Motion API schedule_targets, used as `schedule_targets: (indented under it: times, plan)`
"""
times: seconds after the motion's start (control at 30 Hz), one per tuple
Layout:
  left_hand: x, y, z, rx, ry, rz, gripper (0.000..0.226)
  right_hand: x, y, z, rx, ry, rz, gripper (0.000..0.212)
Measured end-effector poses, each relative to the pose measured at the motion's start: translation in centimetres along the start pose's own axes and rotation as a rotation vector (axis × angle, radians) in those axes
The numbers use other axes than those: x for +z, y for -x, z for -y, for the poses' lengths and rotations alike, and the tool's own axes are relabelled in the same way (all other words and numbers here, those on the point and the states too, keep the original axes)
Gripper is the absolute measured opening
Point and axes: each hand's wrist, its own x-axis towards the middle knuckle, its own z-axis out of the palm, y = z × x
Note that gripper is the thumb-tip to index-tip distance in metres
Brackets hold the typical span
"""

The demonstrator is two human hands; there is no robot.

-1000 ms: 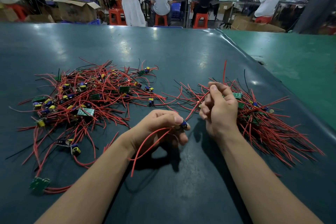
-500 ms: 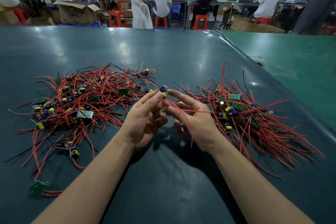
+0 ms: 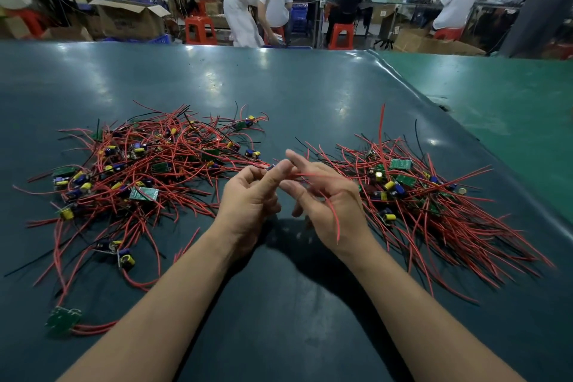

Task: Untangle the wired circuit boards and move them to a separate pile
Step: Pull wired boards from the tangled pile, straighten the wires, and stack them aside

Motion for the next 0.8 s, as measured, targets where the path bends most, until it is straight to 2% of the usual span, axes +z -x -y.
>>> schedule_targets:
  times: [0.1, 0.17, 0.23, 0.3, 0.37, 0.47, 0.67, 0.8]
  plan:
    - [0.0, -0.1, 0.2, -0.004, -0.04, 0.026, 0.046, -0.2, -0.1, 0.5, 0.146, -0.182, -0.036, 0.019]
    - [0.0, -0.1, 0.2, -0.012, -0.039, 0.1, 0.044, -0.5, -0.3, 0.8, 0.294, -0.379, -0.068, 0.016]
    - [0.1, 0.0, 0.3, -0.015, -0.009, 0.184, 0.024, -0.7, -0.6, 1.1, 0.448, -0.577, -0.064, 0.014]
    - [0.1, 0.2, 0.3, -0.017, -0.015, 0.198, 0.011, -0.8, -0.8, 1.3, 0.554, -0.707, -0.04, 0.006]
    - [0.0, 0.2, 0.3, -0.019, -0.018, 0.181, 0.009, -1.0, -0.8, 1.1, 0.613, -0.774, -0.016, 0.008]
    - [-0.2, 0.0, 0.1, -0.024, 0.018, 0.152, 0.015, -1.1, -0.9, 0.9, 0.649, -0.786, -0.003, 0.019]
    - [-0.1, 0.1, 1.0, 0.106, -0.21, 0.136, 0.032, -0.8, -0.9, 0.7, 0.607, -0.582, -0.079, 0.008]
    - [0.0, -0.1, 1.2, 0.119, -0.278, 0.118, 0.031, -0.7, -0.9, 0.6, 0.585, -0.495, -0.12, 0.011]
